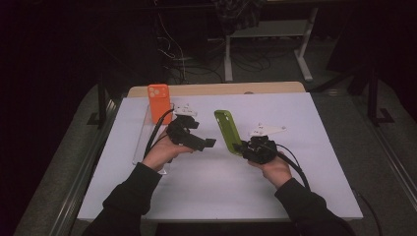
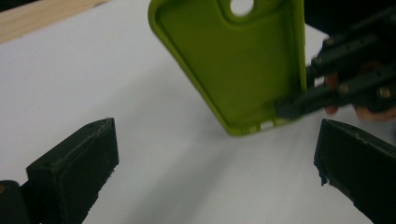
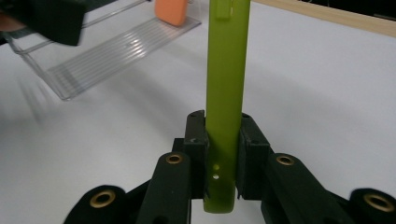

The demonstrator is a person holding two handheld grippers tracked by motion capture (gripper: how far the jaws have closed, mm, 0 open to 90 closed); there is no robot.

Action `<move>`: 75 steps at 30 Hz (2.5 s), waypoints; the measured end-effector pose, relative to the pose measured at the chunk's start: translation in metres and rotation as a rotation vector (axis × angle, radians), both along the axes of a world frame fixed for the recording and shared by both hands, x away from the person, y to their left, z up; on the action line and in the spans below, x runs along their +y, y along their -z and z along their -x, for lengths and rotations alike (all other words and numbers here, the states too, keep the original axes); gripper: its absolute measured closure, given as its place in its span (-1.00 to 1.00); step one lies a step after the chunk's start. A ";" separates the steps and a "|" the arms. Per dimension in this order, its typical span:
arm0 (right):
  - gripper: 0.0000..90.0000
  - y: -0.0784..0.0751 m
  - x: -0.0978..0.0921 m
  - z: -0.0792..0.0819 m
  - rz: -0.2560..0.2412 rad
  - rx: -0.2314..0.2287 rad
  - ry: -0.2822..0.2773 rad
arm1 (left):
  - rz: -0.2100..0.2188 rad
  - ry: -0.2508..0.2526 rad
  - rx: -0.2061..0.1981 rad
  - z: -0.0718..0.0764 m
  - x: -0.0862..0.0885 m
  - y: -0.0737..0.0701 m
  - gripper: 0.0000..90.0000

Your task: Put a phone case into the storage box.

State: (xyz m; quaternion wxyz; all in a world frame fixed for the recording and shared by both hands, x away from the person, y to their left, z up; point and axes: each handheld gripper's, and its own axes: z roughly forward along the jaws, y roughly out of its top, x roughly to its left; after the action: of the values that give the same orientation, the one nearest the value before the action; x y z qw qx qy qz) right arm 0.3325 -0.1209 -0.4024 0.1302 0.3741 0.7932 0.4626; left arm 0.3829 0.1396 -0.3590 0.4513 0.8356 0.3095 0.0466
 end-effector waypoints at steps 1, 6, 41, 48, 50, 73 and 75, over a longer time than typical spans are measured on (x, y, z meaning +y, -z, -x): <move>0.68 -0.001 0.002 0.001 -0.006 0.001 -0.003 | 0.007 -0.001 0.002 -0.001 -0.001 -0.001 -1.00; 0.68 -0.002 0.006 0.003 -0.016 -0.006 -0.023 | 0.053 0.005 -0.014 -0.006 -0.007 -0.004 -1.00; 0.69 0.006 0.023 0.004 -0.013 0.016 -0.084 | 0.158 -0.011 0.003 -0.016 -0.024 0.003 -1.00; 0.68 0.011 0.029 0.005 0.031 0.009 -0.094 | 0.152 -0.041 -0.023 -0.015 -0.024 0.004 -0.81; 0.68 0.012 0.029 0.005 0.032 0.013 -0.092 | 0.162 -0.045 -0.023 -0.015 -0.024 0.005 -0.79; -0.18 0.010 0.018 0.007 0.105 0.048 -0.127 | 0.091 -0.020 -0.121 -0.013 -0.021 -0.012 -0.70; -0.31 0.010 0.012 0.009 0.118 0.053 -0.117 | 0.092 -0.023 -0.109 -0.015 -0.019 -0.019 -0.70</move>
State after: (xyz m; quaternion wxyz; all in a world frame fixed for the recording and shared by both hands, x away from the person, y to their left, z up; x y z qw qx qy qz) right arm 0.3238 -0.1089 -0.4120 0.1037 0.3310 0.8428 0.4116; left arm 0.3982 0.1209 -0.3405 0.5051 0.8066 0.2957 0.0829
